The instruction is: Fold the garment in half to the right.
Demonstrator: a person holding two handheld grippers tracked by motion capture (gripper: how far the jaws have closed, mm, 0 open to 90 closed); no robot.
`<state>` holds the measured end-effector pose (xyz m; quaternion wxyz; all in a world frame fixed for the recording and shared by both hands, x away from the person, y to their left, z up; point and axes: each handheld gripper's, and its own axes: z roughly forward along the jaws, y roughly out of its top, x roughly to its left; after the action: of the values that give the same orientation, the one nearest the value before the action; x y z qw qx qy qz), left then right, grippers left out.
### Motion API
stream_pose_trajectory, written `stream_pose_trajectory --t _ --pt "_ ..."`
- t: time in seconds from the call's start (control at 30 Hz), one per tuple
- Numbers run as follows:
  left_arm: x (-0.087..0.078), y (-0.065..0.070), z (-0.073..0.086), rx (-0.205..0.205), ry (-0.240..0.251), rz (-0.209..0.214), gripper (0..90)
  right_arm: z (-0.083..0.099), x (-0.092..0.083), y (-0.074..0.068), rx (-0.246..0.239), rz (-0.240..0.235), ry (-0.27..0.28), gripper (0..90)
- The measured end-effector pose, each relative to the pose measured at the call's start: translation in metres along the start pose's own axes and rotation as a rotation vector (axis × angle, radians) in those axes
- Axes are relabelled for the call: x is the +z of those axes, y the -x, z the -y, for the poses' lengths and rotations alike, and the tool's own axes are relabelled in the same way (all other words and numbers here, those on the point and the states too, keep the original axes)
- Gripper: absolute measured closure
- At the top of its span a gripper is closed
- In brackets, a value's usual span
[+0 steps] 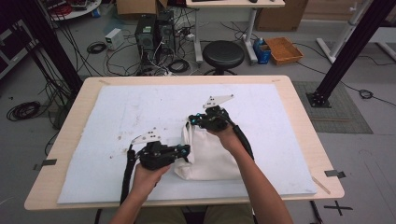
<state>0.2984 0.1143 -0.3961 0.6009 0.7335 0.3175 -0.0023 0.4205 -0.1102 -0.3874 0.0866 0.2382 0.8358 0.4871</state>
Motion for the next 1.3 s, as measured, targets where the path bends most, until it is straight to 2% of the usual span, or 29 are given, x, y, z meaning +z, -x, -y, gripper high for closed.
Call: stream_pose_trajectory --t 0.27,0.6,0.77,0.93,1.07,1.3 --pt "0.037 0.01 -0.008 0.014 -0.042 0.033 87.0 0.016 -0.023 0.011 0.028 0.038 0.014 88.5" --pt "0.067 0.017 -0.01 0.017 -0.075 0.046 87.0 0.04 -0.058 0.028 0.072 0.098 0.049 88.5" --pt "0.082 0.021 -0.011 0.018 -0.096 0.049 87.0 0.052 -0.07 0.035 0.085 0.135 0.046 88.5" --pt "0.099 0.027 -0.014 0.023 -0.133 0.048 87.0 0.066 -0.081 0.044 0.117 0.161 0.037 88.5" --pt "0.112 0.032 -0.015 0.029 -0.177 0.02 86.9 0.074 -0.085 0.048 0.121 0.181 0.024 88.5" --pt "0.131 0.036 -0.015 0.023 -0.231 -0.001 86.7 0.087 -0.085 0.051 0.124 0.216 -0.043 88.4"
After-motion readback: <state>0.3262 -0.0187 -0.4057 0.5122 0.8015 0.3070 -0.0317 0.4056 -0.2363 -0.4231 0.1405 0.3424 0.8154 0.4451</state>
